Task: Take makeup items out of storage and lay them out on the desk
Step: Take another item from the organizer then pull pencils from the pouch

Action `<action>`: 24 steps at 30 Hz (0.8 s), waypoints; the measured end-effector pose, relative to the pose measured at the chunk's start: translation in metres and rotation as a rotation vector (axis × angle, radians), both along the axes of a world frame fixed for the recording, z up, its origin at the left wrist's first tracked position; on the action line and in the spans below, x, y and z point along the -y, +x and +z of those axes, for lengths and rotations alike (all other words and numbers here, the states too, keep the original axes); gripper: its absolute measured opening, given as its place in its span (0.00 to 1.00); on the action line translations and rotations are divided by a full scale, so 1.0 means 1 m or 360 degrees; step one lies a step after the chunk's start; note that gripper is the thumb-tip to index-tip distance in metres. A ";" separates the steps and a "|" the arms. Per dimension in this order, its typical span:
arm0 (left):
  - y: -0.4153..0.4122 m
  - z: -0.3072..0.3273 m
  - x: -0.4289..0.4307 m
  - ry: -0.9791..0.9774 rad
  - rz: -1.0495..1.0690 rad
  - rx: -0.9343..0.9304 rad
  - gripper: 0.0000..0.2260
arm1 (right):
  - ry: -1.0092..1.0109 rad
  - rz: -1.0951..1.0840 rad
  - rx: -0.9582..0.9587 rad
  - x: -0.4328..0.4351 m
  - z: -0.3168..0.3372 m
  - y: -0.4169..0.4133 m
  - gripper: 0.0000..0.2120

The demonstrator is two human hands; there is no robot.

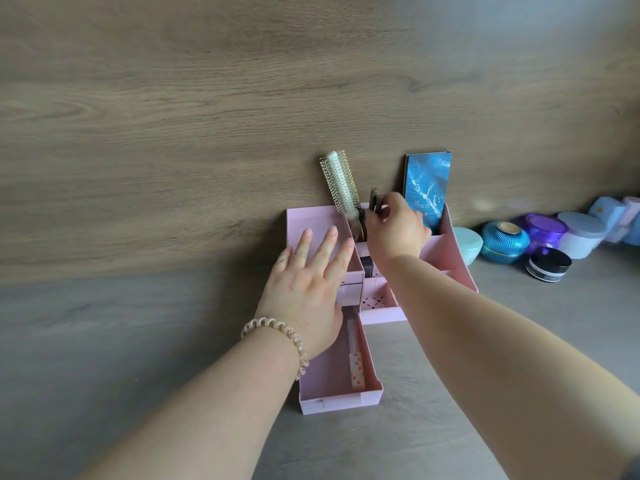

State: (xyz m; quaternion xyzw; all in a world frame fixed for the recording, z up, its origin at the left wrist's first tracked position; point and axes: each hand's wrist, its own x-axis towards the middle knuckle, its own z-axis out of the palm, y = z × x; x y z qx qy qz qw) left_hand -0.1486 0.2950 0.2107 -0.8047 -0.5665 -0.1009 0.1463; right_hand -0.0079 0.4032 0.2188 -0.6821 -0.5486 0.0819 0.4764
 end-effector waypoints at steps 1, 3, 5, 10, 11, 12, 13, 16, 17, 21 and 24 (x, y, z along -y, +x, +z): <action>0.000 0.000 0.000 -0.0012 0.0003 -0.0005 0.35 | 0.0015 -0.0004 -0.0064 0.002 0.005 0.000 0.02; 0.000 0.002 0.001 -0.0042 0.0012 -0.0020 0.36 | 0.0080 0.0037 -0.0211 0.006 0.015 0.004 0.05; 0.000 0.004 0.003 -0.0068 0.0019 -0.0035 0.36 | 0.0157 0.0134 -0.0376 0.015 0.028 0.009 0.05; -0.001 0.008 0.003 -0.0133 0.0011 -0.0044 0.37 | 0.0272 0.0280 -0.0857 0.055 0.056 0.021 0.12; -0.001 0.009 0.004 -0.0159 -0.0003 -0.0029 0.37 | 0.0236 0.0301 -0.0955 0.066 0.057 0.023 0.11; -0.002 0.011 0.004 -0.0200 -0.0018 -0.0016 0.37 | 0.0192 0.0317 -0.1050 0.075 0.055 0.025 0.09; -0.002 0.014 0.004 -0.0254 -0.0033 -0.0008 0.38 | 0.0154 0.0323 -0.1143 0.085 0.052 0.026 0.07; -0.007 0.029 0.005 -0.0507 -0.0083 0.0108 0.42 | 0.0040 0.0304 -0.1337 0.117 0.041 0.027 0.06; -0.010 0.035 0.007 -0.0585 -0.0099 0.0211 0.44 | 0.0003 0.0267 -0.1351 0.129 0.041 0.027 0.07; -0.009 0.057 0.027 -0.0567 -0.0223 0.0665 0.41 | 0.0019 0.0157 -0.1320 0.183 0.049 0.034 0.06; 0.021 0.068 0.062 -0.0592 -0.0476 0.0885 0.37 | -0.0002 0.0135 -0.1283 0.228 0.062 0.043 0.08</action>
